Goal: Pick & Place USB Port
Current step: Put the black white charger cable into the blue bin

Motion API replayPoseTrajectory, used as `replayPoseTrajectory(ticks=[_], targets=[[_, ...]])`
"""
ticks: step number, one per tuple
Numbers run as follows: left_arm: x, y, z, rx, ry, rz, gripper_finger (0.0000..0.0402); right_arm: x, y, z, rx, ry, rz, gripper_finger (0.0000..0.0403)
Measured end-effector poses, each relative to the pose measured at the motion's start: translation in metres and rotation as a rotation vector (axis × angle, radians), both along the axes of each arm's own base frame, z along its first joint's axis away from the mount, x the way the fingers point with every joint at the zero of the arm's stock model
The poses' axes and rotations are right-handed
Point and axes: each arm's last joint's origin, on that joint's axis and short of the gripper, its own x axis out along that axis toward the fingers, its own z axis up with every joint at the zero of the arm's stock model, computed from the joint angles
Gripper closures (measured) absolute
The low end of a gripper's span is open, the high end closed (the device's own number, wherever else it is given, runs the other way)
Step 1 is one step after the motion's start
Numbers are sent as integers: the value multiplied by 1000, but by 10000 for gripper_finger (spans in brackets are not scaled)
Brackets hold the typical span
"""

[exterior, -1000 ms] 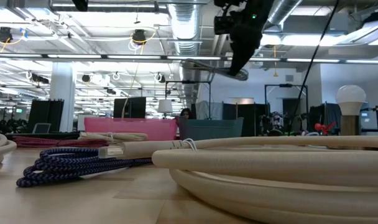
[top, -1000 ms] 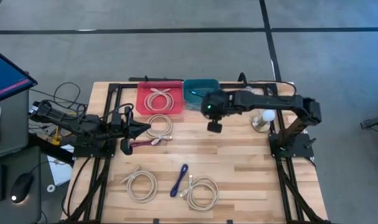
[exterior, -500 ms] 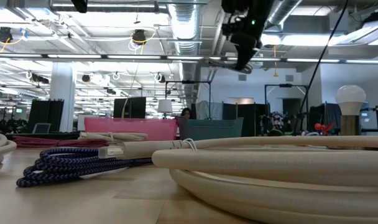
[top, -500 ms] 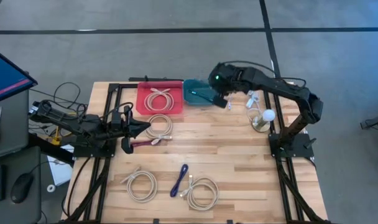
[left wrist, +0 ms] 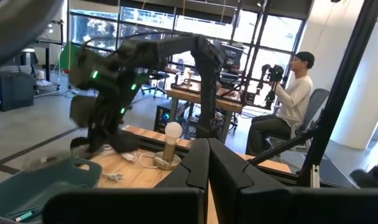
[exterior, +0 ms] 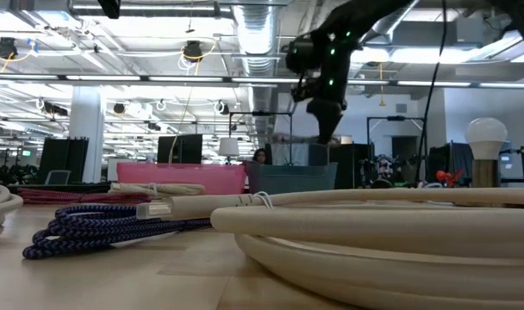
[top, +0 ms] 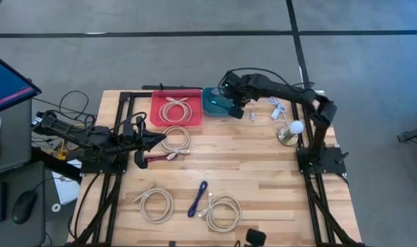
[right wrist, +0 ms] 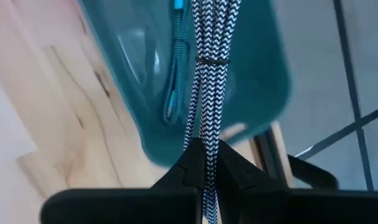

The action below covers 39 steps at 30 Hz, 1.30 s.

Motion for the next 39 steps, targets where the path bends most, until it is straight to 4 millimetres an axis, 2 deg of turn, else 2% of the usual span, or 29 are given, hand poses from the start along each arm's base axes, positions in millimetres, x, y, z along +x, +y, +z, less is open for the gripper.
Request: replayPoseTrajectory(ticks=[5, 10, 20, 29, 39], targets=[[0, 0, 0, 0, 0, 0, 396, 11, -7, -24, 12, 27, 3, 398], [0, 0, 0, -1, 0, 2, 396, 21, -15, -36, 8, 25, -3, 398], [0, 1, 0, -2, 1, 19, 396, 37, -31, -40, 18, 12, -11, 398], [0, 1, 0, -3, 1, 19, 396, 34, -34, -40, 32, 21, -23, 397], [0, 1, 0, -3, 1, 19, 396, 34, -34, -40, 31, 20, -32, 298]])
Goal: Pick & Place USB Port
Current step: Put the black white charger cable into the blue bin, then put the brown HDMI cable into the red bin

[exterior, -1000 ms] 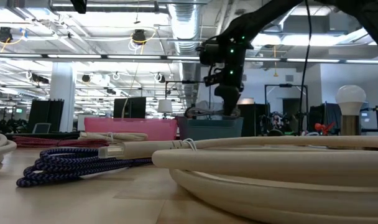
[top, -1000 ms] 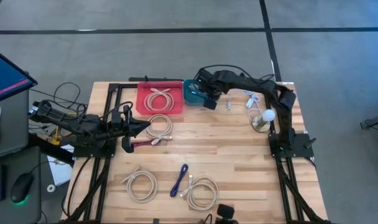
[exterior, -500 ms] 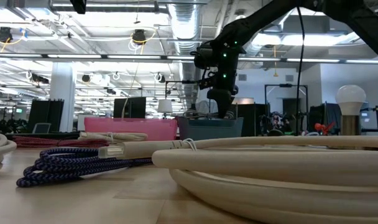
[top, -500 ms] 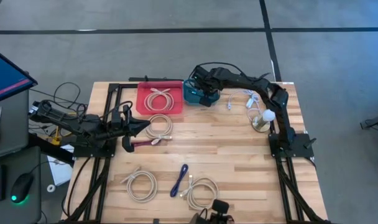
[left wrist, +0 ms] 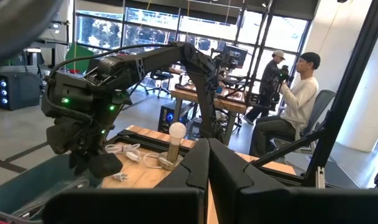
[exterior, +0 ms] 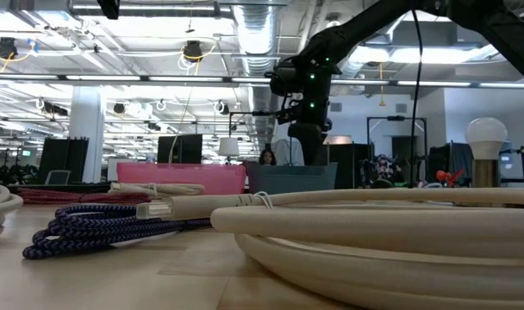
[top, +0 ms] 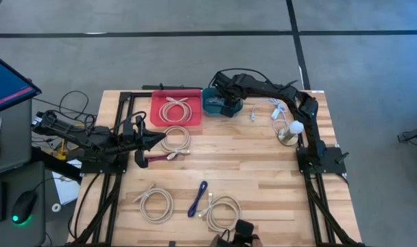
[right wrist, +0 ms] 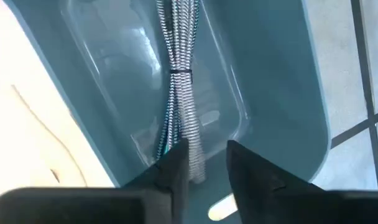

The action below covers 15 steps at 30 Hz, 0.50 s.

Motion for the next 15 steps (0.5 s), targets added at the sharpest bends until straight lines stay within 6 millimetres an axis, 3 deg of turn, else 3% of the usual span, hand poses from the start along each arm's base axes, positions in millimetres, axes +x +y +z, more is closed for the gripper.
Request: replayPoseTrajectory(ticks=[6, 15], targets=[[0, 0, 0, 0, 0, 0, 396, -3, 8, 10, 5, 12, 17, 257], [0, 0, 0, 0, 0, 0, 396, -15, 57, 78, -51, -82, 131, 270]])
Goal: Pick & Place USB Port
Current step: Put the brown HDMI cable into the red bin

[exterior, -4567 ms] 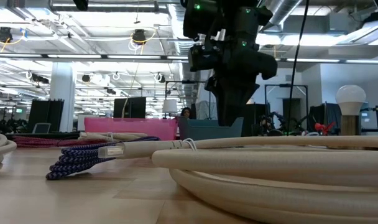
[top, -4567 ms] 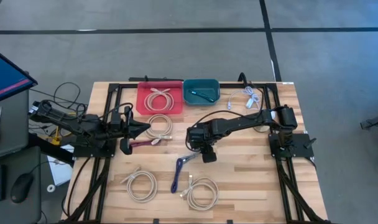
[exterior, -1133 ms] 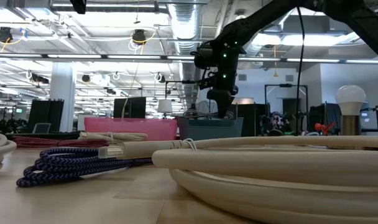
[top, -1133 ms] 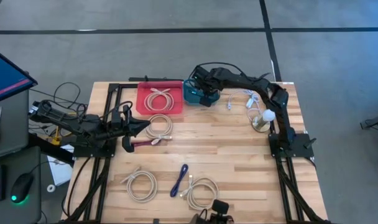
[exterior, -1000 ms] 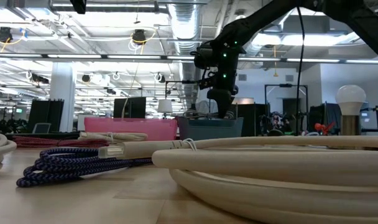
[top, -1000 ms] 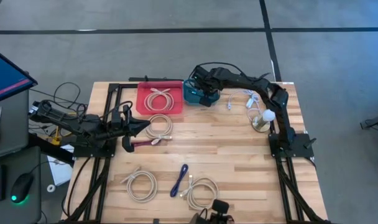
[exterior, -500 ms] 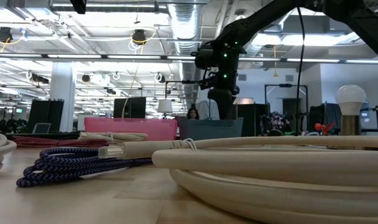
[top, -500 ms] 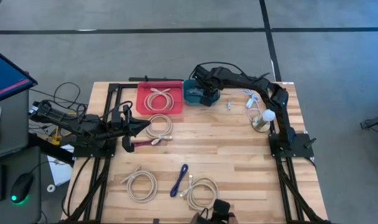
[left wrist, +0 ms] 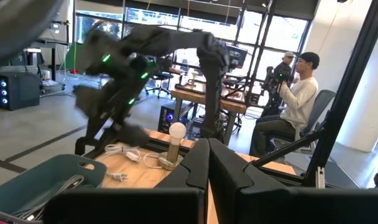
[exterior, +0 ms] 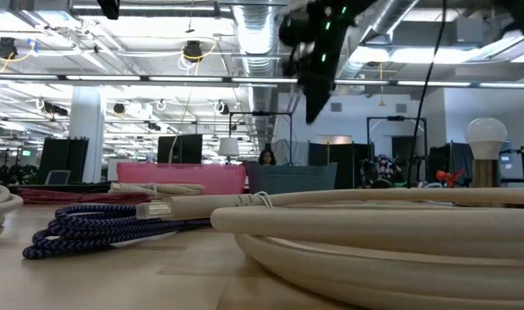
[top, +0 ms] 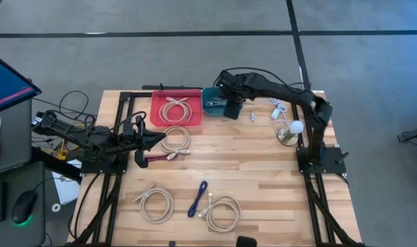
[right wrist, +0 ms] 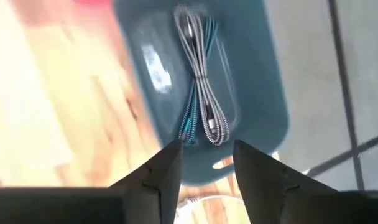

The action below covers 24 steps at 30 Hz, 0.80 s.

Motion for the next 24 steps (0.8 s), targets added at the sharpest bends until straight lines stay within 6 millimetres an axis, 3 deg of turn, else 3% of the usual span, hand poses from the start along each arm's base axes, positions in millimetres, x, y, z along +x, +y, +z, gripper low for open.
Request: replayPoseTrajectory(ticks=[6, 12, 18, 24], targets=[[0, 0, 0, 0, 0, 0, 396, -13, 44, 48, -38, -147, 58, 288], [0, 0, 0, 0, 0, 0, 396, -25, 90, 81, -21, -287, 86, 291], [0, 0, 0, 1, 0, 0, 396, -35, 135, 101, 27, -390, 130, 291], [0, 0, 0, 1, 0, 0, 396, -38, 174, 105, 93, -434, 175, 291]])
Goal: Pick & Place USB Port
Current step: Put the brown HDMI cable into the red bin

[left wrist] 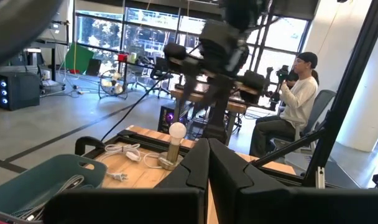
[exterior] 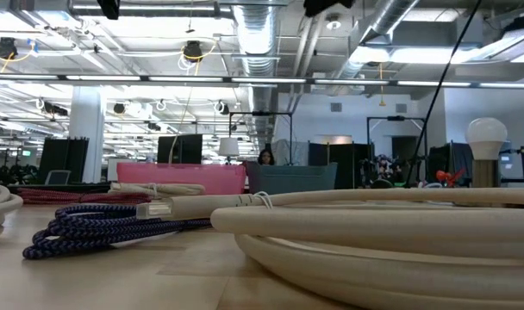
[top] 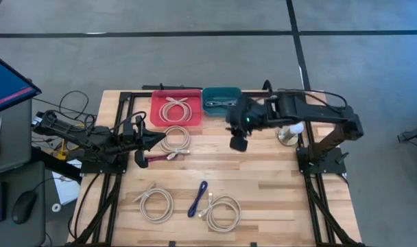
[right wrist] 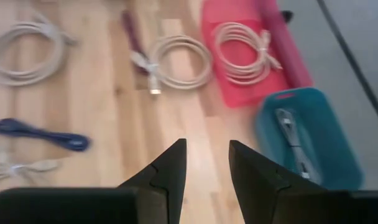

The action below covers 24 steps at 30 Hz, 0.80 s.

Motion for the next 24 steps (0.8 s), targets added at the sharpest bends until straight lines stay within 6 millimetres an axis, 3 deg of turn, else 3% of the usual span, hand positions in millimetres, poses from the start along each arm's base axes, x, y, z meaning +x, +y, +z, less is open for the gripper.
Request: replayPoseTrajectory(ticks=[8, 24], targets=[[0, 0, 0, 0, 0, 0, 396, -3, 42, 0, 71, -19, 55, 291], [0, 0, 0, 0, 0, 0, 396, -14, 84, -2, 258, -29, -17, 291]])
